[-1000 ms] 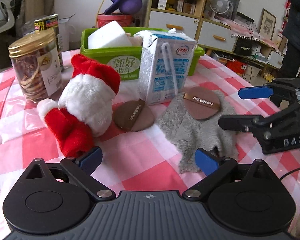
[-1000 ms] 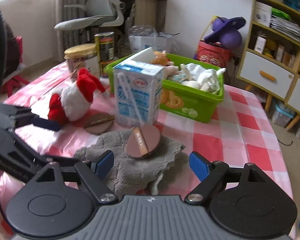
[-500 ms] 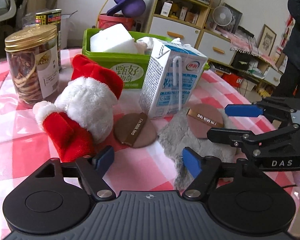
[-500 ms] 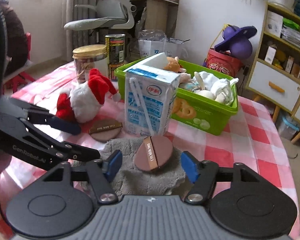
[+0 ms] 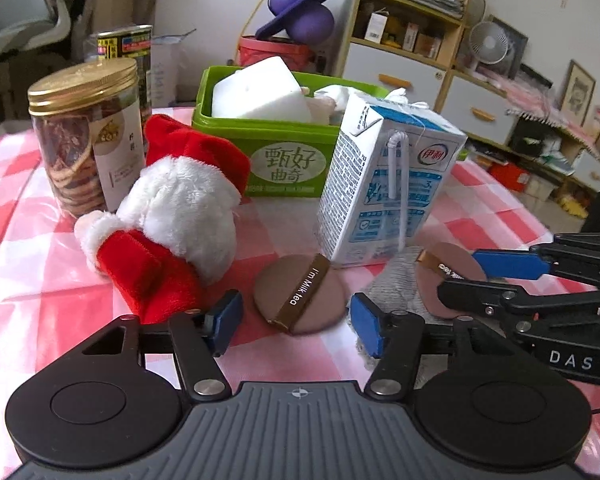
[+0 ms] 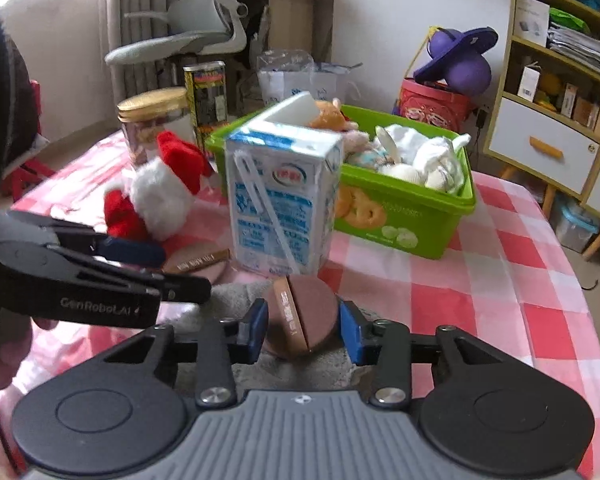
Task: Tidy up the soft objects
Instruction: 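Close the right gripper on the brown puff lying on the grey cloth, then grasp the other brown puff with the left gripper while the right gripper holds its puff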
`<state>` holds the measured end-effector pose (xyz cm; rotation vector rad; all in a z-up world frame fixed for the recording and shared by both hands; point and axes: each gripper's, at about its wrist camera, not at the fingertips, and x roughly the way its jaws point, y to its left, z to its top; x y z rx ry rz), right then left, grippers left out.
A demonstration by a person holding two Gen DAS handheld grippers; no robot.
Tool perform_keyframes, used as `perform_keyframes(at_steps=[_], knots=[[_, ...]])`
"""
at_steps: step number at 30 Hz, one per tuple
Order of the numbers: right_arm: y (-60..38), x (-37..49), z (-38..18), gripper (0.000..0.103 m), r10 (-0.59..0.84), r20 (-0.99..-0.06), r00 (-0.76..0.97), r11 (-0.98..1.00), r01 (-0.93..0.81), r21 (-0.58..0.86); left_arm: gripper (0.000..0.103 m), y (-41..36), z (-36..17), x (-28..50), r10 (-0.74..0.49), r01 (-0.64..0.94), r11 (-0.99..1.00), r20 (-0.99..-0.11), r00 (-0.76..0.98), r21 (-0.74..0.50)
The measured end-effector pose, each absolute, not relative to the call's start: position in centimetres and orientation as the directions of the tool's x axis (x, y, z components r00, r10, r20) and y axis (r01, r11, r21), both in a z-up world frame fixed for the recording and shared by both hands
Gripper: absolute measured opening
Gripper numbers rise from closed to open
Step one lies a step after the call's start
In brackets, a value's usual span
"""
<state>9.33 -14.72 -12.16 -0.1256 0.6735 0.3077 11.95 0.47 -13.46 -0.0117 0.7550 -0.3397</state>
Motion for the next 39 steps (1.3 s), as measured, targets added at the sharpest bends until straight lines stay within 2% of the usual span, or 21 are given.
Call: perform_keyframes(at_steps=[7,10,14,19,24,30,36,39], knots=[[-14.7,9.4,-12.4,0.018,0.224,-0.64,0.735,0.95,-0.31,-0.024,0.06,-0.6,-13.5,12.0,-0.26,0.28,0.956,-0.678,0.687,-0.083],[-14.8,9.3,-12.3,0.016,0.224,-0.641,0.734,0.951,-0.308,-0.02,0.053,-0.7,-13.5,12.0,-0.248,0.276,0.959,-0.679,0.69,-0.07],[-15.2,9.3,-12.1,0.013,0.231,-0.64,0.733,0.953,-0.304,-0.004,0.05,-0.7,-13.4,12.2,-0.246,0.271,0.96,-0.682,0.689,-0.072],[-15.7,9.5,-12.0,0.013,0.248,-0.639,0.728,0.955,-0.295,0.034,0.049,-0.6,-13.3,12.1,-0.241,0.265,0.962,-0.682,0.691,-0.071],[-15.8,9.6,-12.3,0.021,0.258,-0.646,0.718,0.953,-0.299,0.048,0.049,-0.3,-13.1,12.0,-0.243,0.258,0.963,-0.681,0.691,-0.082],[-15.3,9.8,-12.6,0.021,0.24,-0.647,0.724,0.955,-0.294,0.025,0.047,-0.1,-12.9,12.0,-0.249,0.252,0.963,-0.68,0.69,-0.097],[-15.3,9.5,-12.2,0.006,0.244,-0.633,0.735,0.954,-0.298,0.022,0.039,0.2,-12.2,11.8,-0.258,0.257,0.961,-0.672,0.694,-0.103],[-15.7,9.4,-11.7,0.006,0.258,-0.629,0.733,0.954,-0.295,0.048,0.034,0.5,-11.8,11.7,-0.264,0.259,0.959,-0.672,0.692,-0.111]])
